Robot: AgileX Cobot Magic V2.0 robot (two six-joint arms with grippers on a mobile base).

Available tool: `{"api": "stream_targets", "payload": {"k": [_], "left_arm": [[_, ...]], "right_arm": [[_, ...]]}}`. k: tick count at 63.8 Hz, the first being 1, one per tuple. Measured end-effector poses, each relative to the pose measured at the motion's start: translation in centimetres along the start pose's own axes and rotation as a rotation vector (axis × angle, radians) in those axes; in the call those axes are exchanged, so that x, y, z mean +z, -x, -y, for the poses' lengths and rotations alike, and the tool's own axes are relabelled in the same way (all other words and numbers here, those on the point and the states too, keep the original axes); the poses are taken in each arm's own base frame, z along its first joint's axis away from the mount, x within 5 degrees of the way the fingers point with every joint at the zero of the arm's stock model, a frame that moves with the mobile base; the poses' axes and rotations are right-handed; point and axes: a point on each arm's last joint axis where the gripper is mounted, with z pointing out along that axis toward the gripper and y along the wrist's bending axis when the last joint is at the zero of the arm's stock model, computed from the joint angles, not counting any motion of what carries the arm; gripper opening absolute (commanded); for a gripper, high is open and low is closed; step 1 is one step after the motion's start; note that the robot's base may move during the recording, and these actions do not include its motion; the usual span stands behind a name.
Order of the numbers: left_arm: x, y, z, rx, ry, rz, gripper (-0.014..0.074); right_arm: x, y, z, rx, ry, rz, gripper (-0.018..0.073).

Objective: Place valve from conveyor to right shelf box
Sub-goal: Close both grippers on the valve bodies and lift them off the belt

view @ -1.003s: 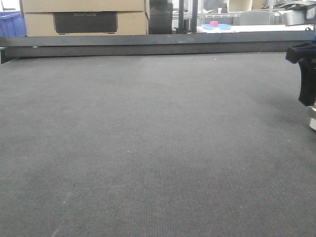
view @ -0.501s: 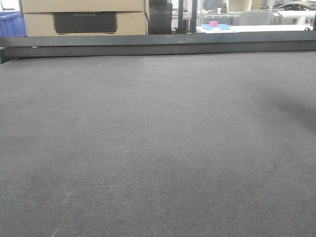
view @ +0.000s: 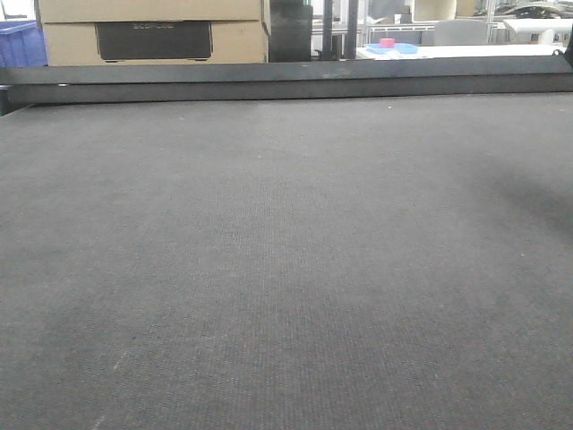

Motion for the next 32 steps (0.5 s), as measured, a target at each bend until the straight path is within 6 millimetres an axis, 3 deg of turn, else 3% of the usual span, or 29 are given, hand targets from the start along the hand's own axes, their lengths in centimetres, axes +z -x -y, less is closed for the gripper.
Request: {"api": "stream_targets", "payload": {"k": [32], "left_arm": [[9.5,2.3,-1.3,0.032,-0.070,-0.162,0.0601]], "right_arm": [[0.0,0.2,0.0,0.000,-0.002,0.025,-0.0154]]}}
